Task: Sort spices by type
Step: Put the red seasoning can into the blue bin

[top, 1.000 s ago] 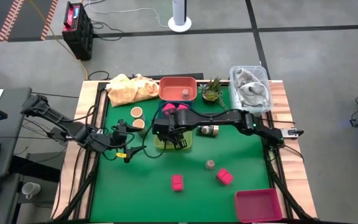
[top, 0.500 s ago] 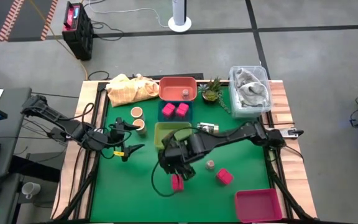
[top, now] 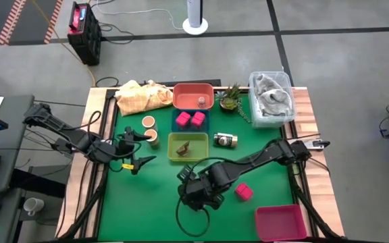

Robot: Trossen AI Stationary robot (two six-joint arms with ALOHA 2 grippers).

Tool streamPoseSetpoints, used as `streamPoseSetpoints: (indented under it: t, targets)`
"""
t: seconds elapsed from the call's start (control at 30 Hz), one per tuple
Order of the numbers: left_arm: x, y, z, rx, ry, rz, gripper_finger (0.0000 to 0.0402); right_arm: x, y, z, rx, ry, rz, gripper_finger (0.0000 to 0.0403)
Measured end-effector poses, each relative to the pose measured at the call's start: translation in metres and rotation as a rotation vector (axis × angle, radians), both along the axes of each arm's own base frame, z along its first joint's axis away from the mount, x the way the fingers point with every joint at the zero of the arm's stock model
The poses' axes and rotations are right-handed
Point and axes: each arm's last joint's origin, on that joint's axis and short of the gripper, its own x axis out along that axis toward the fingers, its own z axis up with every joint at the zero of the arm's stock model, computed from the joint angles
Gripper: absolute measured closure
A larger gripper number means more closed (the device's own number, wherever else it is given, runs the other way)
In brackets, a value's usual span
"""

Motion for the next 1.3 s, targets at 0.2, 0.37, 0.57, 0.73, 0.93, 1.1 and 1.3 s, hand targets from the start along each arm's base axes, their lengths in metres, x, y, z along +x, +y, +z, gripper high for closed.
streamPoseSetpoints:
  t: [0.2,0.37,0.57,0.73,0.93,1.1,1.3]
  targets:
    - [-0.005,0.002,0.0,-0.013,0.005,0.004,0.0013,-0.015,-0.016,-0.008,-0.002,0.187,-0.374,0.0092]
    - [-0.005,0.003,0.0,-0.019,0.002,0.006,0.0013,-0.015,-0.033,-0.009,0.157,0.293,-0.733,0.0093]
    - [-0.005,0.003,0.001,-0.007,0.004,0.003,0.0013,-0.023,-0.037,-0.027,0.206,0.439,-0.906,0.0093]
    - [-0.005,0.003,0.002,0.017,-0.003,-0.007,0.0013,-0.041,-0.042,-0.049,0.134,0.539,-0.99,0.0093]
    - [-0.006,0.003,0.01,0.033,-0.017,-0.013,0.0013,-0.079,-0.05,-0.039,0.148,0.521,-1.181,0.0093]
    - [-0.006,0.003,0.012,0.041,-0.017,-0.016,0.0013,-0.111,-0.055,-0.038,0.205,0.47,-1.347,0.0089]
    - [-0.006,0.003,0.012,0.041,-0.017,-0.016,0.0013,-0.135,-0.061,-0.057,0.228,0.494,-1.46,0.0058]
